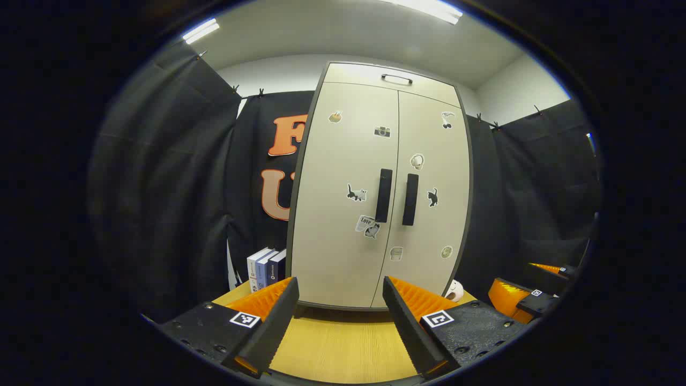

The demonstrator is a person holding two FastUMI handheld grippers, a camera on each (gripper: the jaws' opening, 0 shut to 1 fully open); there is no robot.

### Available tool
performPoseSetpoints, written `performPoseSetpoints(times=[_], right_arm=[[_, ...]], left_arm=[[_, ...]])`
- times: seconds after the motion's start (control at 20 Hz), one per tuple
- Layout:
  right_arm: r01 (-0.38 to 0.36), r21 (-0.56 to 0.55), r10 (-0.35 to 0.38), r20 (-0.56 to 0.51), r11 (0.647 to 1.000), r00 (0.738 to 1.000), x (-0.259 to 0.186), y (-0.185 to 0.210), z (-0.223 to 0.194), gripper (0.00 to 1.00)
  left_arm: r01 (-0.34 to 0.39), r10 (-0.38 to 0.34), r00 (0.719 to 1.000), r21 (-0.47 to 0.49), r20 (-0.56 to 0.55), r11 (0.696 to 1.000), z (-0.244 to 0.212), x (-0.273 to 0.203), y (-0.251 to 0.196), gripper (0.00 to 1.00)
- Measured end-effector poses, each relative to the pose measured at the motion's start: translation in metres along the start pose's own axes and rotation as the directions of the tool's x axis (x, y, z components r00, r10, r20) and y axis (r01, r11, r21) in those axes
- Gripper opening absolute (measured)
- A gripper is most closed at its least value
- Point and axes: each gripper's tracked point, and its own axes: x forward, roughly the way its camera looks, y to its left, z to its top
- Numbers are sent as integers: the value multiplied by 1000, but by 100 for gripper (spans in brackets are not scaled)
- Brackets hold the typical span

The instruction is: Open the right door of the double-door shoe cabinet with the right hand, and open the left door with the left hand.

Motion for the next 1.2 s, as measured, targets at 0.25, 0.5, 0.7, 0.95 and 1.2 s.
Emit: performPoseSetpoints(times=[0.25,0.5,0.7,0.95,1.2], right_arm=[[-5,25,5,-12,1000,1000,6,3,-1,98],[1,16,-1,-32,1000,999,8,3,-7,98],[7,9,-7,-44,1000,999,10,4,-10,98],[14,8,-14,-56,1000,998,16,8,-11,98],[14,6,-14,-61,1000,998,30,17,-9,98]], left_arm=[[15,-15,1000,18,7,1000,2,5,-3,95],[25,-24,1000,16,-14,1000,-6,7,-3,95],[14,-13,999,18,-29,1000,-11,9,4,95],[10,-9,999,16,-36,1000,-14,14,10,95],[9,-8,999,21,-37,1000,-16,21,17,95]])
